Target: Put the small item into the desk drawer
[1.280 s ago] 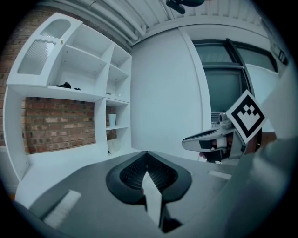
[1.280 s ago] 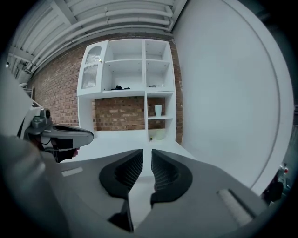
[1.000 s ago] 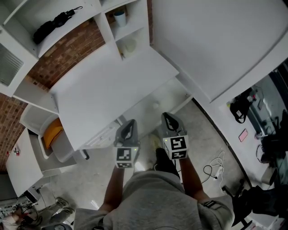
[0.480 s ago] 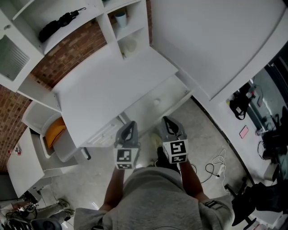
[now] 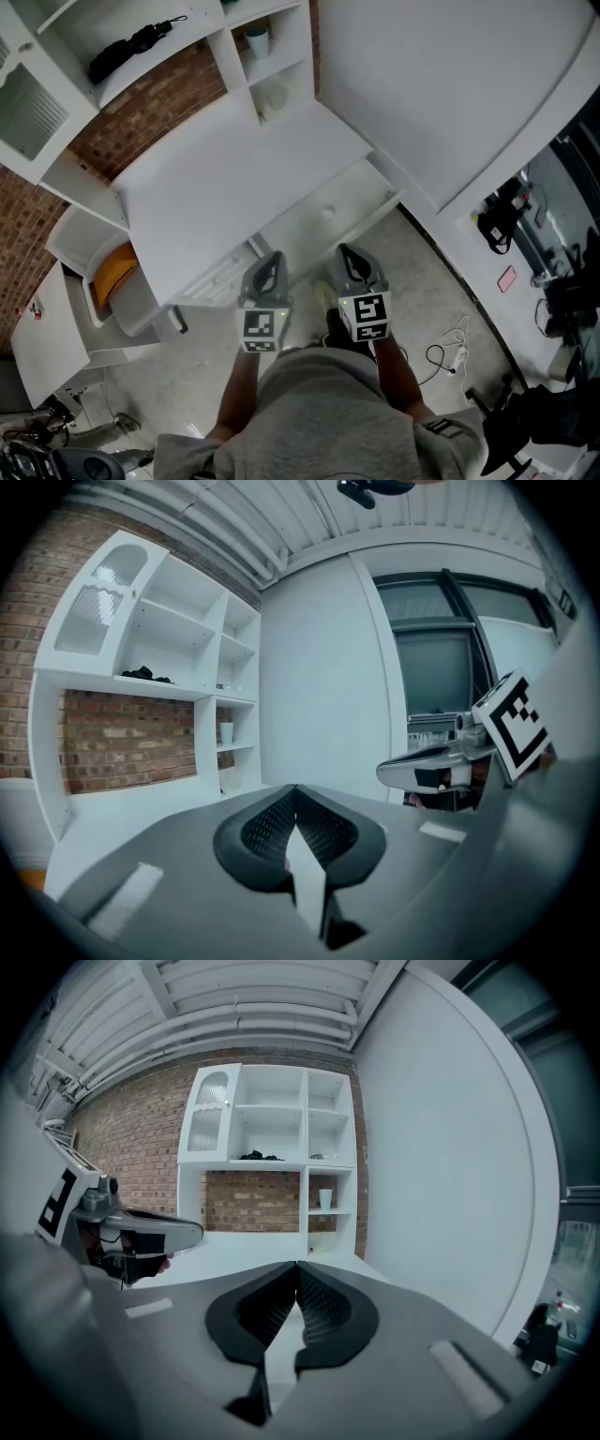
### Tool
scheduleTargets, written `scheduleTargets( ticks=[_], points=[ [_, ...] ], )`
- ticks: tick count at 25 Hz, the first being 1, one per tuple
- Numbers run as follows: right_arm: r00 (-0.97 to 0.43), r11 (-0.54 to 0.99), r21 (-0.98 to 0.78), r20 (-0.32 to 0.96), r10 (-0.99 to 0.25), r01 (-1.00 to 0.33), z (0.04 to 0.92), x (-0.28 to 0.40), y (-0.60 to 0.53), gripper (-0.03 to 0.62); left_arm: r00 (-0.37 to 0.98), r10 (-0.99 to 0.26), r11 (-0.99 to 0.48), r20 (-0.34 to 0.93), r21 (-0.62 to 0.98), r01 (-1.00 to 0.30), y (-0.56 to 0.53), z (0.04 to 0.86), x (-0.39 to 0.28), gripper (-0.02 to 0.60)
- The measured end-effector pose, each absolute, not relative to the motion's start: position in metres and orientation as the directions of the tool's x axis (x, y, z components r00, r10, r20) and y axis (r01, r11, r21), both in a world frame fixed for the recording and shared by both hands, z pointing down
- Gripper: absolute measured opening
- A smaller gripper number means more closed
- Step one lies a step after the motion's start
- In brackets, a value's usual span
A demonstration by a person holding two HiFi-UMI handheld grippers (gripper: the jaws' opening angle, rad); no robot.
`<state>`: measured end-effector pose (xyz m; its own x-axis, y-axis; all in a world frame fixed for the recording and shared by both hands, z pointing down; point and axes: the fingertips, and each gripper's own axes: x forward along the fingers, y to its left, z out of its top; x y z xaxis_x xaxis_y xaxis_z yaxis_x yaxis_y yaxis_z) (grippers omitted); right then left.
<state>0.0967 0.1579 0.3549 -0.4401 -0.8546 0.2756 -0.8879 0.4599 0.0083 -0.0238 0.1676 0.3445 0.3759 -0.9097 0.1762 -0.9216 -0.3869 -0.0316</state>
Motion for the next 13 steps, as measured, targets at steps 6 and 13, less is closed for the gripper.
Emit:
scheduleTargets(
  ticks=[6, 13],
  points=[
    [-0.45, 0.47, 0.01, 0.274, -0.85, -0.882, 0.3551, 0.0973, 0.1568, 0.003, 0.37, -0.913, -0.381, 0.172, -0.033, -0.924, 0.1674, 0.3424, -0.0212, 0.012],
    [-0.455, 0.476, 0.012, 0.274, -0.847, -0.879, 0.3548, 0.0953, 0.1612, 0.003, 0.366, -0.915, -0.376, 0.171, -0.03, -0.926, 0.1707, 0.3432, -0.0216, 0.012]
  ],
)
